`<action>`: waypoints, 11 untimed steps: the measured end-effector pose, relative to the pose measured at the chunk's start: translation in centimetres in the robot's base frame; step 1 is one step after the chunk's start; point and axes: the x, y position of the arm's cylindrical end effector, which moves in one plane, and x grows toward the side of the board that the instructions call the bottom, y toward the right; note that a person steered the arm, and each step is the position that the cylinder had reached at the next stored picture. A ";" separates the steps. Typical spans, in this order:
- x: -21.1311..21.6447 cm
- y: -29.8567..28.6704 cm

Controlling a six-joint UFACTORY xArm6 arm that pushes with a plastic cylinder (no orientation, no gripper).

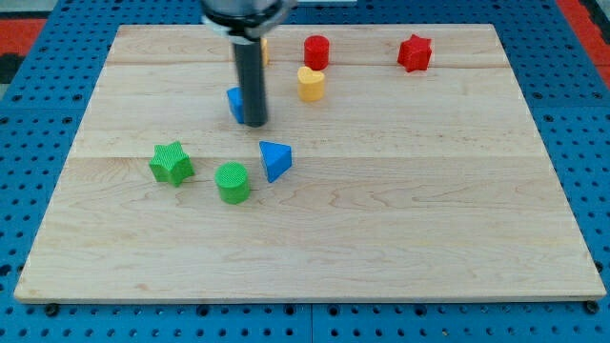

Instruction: Move blue cube to the top left

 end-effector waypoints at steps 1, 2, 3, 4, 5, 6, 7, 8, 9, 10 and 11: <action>-2.5 -2.2; -3.5 0.2; -2.9 1.5; -4.3 3.1; -6.0 -0.3; -8.5 -1.5; -9.1 0.2; -12.5 0.1; -12.2 -5.6; -11.6 -3.8; -7.9 -4.6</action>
